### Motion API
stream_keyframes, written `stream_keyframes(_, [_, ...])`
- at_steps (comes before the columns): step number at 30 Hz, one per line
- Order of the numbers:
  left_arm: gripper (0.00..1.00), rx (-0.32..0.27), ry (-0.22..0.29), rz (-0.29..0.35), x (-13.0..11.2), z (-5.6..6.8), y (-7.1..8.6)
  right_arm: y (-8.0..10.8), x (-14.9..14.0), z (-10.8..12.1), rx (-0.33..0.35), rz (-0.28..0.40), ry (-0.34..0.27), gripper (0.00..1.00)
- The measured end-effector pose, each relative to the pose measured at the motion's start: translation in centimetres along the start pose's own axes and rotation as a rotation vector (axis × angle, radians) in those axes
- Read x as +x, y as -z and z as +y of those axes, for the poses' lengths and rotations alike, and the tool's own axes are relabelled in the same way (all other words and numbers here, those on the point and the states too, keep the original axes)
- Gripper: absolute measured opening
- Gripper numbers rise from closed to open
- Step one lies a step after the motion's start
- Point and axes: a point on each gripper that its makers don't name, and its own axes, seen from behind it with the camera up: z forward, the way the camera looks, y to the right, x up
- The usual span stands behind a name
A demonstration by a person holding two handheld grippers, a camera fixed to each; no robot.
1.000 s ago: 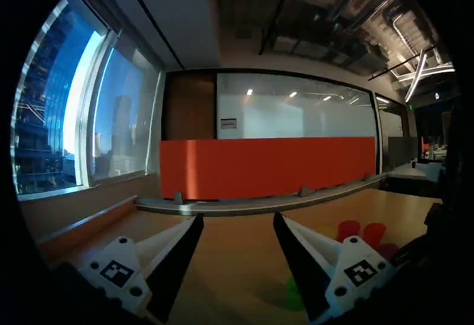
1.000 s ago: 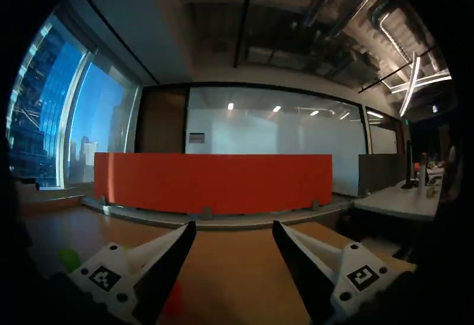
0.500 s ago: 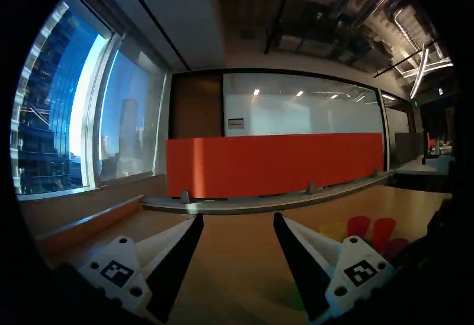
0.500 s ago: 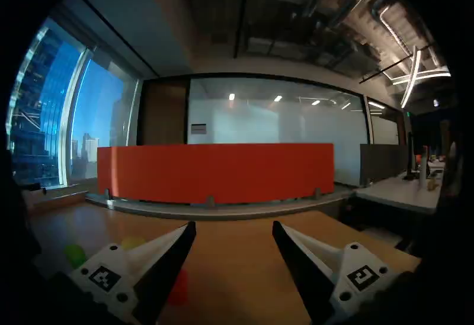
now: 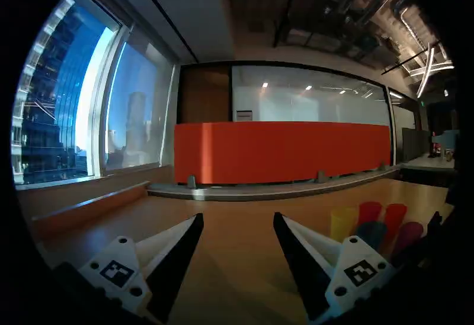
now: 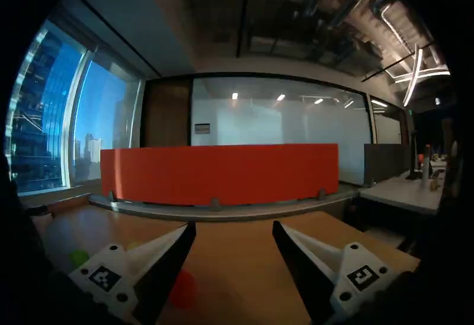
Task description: Pour water
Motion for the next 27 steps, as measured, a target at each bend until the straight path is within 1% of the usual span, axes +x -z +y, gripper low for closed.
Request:
stream_keyframes(10, [0.87,0.006,0.008,-0.018,-2.1,-0.4,-0.4,-0.5,-0.6,-1.0,0.008,-0.018,0.011,1.0])
stream_keyframes(18, [0.87,0.001,0.03,-0.029,-2.8,-0.4,-0.6,-0.6,-0.8,-1.3,0.014,-0.024,0.009,1.0])
stream_keyframes(21, [0.87,-0.001,0.029,-0.033,-3.1,-0.3,-0.6,-0.6,-0.7,-1.3,0.013,-0.026,0.019,1.0])
stream_keyframes(27, [0.87,-0.001,0.011,-0.042,-3.5,-0.3,-0.8,-0.6,-0.7,-1.4,0.015,-0.025,0.023,1.0])
